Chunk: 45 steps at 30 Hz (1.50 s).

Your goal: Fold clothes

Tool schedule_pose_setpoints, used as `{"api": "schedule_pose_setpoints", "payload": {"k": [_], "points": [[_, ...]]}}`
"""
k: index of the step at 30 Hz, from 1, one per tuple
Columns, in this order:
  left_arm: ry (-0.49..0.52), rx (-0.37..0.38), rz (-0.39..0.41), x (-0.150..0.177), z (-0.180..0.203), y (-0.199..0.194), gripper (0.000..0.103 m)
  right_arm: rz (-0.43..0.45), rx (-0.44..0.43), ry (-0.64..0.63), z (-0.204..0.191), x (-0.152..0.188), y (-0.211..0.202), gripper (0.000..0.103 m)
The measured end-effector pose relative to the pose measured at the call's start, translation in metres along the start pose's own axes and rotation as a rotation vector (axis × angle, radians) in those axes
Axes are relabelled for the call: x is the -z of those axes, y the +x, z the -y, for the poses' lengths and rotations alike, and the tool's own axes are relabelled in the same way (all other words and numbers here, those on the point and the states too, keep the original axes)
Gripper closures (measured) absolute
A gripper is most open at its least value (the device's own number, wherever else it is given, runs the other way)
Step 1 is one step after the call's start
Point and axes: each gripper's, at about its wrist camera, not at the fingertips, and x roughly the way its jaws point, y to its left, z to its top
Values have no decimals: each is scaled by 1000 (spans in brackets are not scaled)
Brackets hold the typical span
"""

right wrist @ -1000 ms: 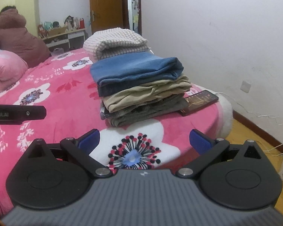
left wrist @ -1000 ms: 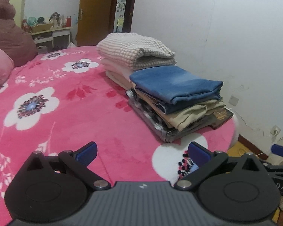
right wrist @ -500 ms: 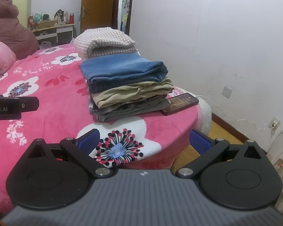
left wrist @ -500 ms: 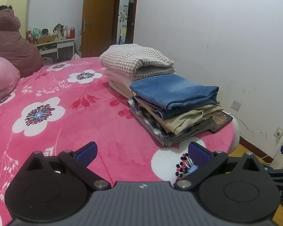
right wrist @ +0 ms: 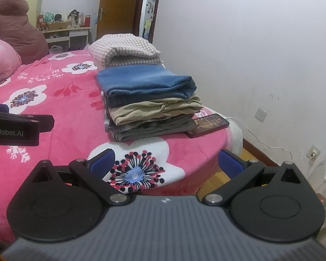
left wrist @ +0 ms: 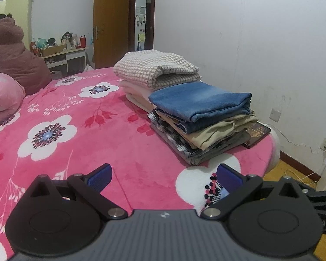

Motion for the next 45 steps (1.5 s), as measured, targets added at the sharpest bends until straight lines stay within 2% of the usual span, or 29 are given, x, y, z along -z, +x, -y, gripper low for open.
{"api": "schedule_pose_setpoints", "payload": {"k": [14,28,45], "points": [[10,4,2,1,0,2,0,-21,16,28,4,1,6,1],[-18,2,-12,2,-6,6,0,-36,7,20,-1,0,8,1],[-5,-11,-1,2,-6,3,0,-30,-7,13,-8,-3,7,1]]}}
